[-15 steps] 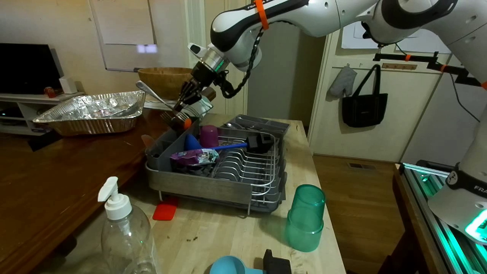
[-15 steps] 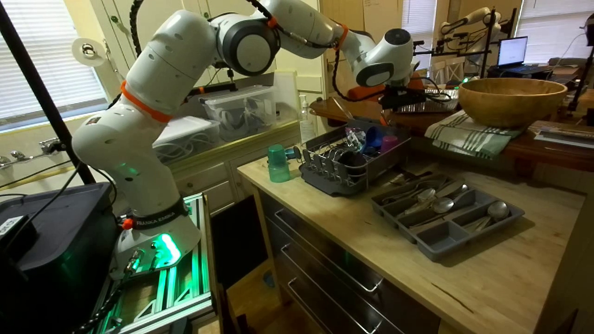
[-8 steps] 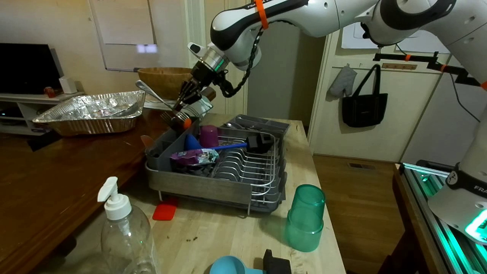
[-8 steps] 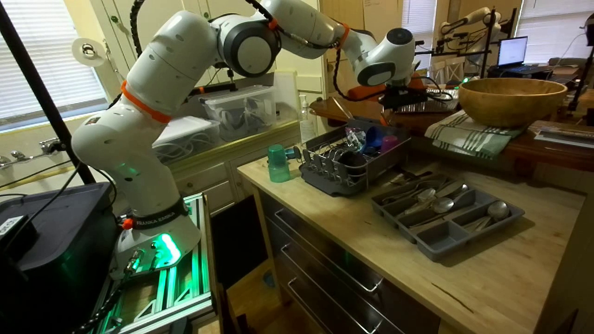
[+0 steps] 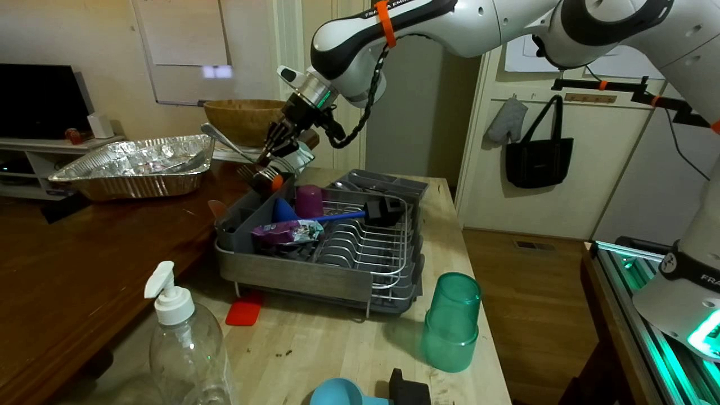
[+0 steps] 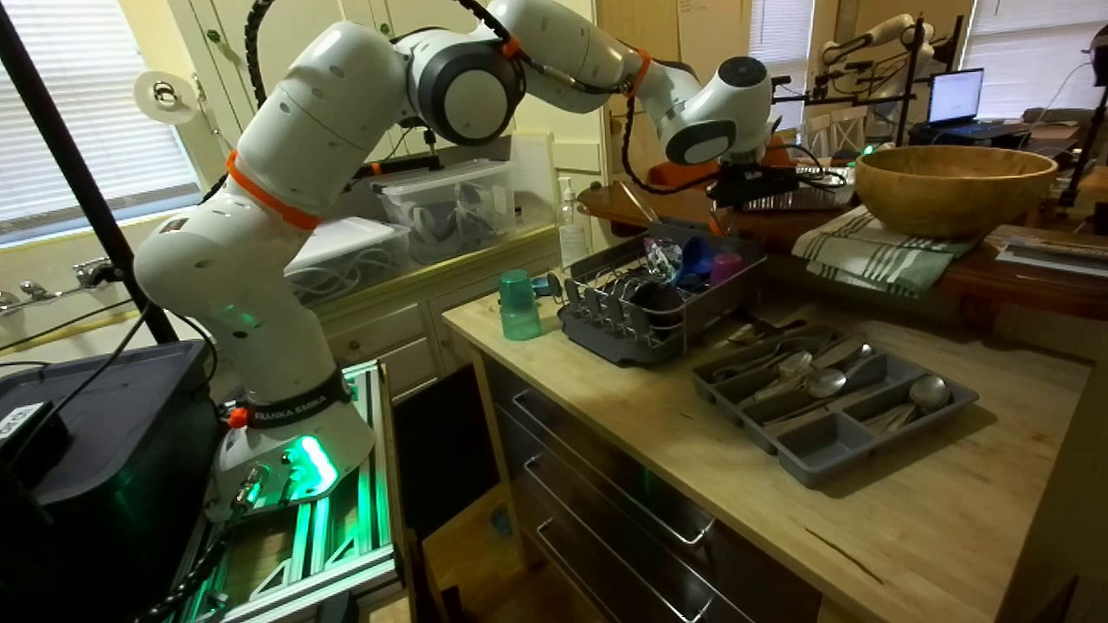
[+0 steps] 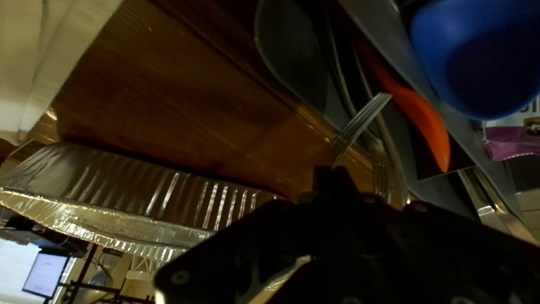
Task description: Move the fork to the left
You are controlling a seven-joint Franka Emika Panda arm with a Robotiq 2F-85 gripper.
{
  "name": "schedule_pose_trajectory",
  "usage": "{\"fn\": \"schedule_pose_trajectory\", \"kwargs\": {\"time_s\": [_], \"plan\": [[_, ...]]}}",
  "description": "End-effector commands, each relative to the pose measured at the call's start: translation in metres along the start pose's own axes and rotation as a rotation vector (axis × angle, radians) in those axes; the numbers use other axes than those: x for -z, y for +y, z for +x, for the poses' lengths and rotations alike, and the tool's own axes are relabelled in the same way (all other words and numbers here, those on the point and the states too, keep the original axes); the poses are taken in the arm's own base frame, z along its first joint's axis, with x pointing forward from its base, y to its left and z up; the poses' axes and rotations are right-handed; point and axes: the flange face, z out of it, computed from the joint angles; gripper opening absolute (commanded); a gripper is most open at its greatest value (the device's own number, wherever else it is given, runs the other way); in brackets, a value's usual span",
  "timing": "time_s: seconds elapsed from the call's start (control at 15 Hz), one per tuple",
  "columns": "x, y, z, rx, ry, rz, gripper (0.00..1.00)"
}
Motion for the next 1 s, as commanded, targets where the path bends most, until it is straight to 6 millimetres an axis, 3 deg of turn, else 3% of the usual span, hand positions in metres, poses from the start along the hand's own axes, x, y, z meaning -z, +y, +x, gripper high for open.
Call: {"fn": "schedule_pose_trajectory", "kwargs": {"time_s": [0.0,0.2,0.27,0.4,0.93], "plan": [[-0.007,0.001,-0.003,0.037,-0.027,-0.037,0.01],[-0.013,-0.001,-0.004,0.043,-0.043,-0.037,0.01],[-0.015,-0.002,-0.005,0.044,-0.045,-0.034,0.29],[-0.018,-0.004,-0.004,0.049,-0.047,-0.030,0.36],[-0.010,-0.004,0.001,0.049,-0.051,-0.048,0.96]]}}
